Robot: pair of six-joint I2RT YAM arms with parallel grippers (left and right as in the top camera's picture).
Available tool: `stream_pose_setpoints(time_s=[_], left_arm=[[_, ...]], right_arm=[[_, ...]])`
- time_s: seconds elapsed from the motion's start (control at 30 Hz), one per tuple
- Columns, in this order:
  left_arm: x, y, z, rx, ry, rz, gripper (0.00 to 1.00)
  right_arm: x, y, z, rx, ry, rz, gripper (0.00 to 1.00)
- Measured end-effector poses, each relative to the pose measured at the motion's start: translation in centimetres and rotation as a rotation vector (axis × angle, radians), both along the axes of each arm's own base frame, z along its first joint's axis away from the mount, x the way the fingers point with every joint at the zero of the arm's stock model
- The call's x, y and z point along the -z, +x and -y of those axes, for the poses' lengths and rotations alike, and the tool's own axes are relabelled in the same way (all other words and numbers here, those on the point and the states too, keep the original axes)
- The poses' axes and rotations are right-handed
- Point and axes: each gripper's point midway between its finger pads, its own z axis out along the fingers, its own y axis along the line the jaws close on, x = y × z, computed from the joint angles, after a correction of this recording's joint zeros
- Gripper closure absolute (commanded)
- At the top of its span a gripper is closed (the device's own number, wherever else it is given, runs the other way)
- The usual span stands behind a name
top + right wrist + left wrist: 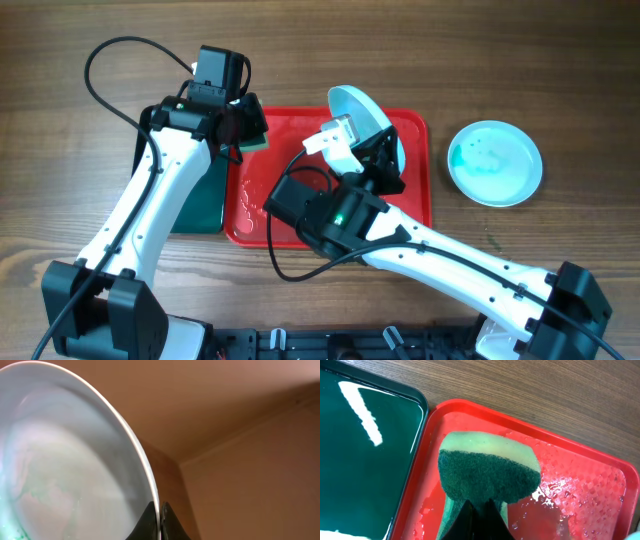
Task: Clean dirty plates on tray and stack at the side
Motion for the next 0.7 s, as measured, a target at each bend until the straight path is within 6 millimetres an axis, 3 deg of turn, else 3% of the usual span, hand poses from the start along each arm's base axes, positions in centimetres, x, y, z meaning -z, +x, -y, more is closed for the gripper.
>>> stream_pose_setpoints(time_s=[0.13, 0.2, 0.33, 0.47, 0.63, 0.7], left_arm=[[0.0, 0.0, 0.0, 0.0, 0.0, 0.0, 0.96], [0.0, 0.0, 0.0, 0.001, 0.0, 0.0, 0.96], [0.0, 0.0, 0.0, 0.001, 0.0, 0.0, 0.96], [0.0, 0.0, 0.0, 0.0, 0.0, -0.001, 0.96], [0.1, -0.2, 0.0, 0.0, 0.002, -0.007, 0.96], [0.1, -0.2, 0.0, 0.0, 0.002, -0.007, 0.96]], right_arm=[[1.1, 0.0, -0.3, -0.008, 0.065, -0.041, 0.96], [2.9, 0.2, -0.4, -0.003, 0.156, -0.117, 0.96], [8.4, 0.8, 1.0, 0.085, 0.421, -0.385, 0.96], [11.5, 3.2, 2.7, 0.156, 0.711, -0.558, 0.96], [12.2, 7.3, 5.5, 0.152, 1.047, -0.621, 0.96], [13.3, 7.4, 5.3, 0.169, 1.124, -0.605, 0.96]])
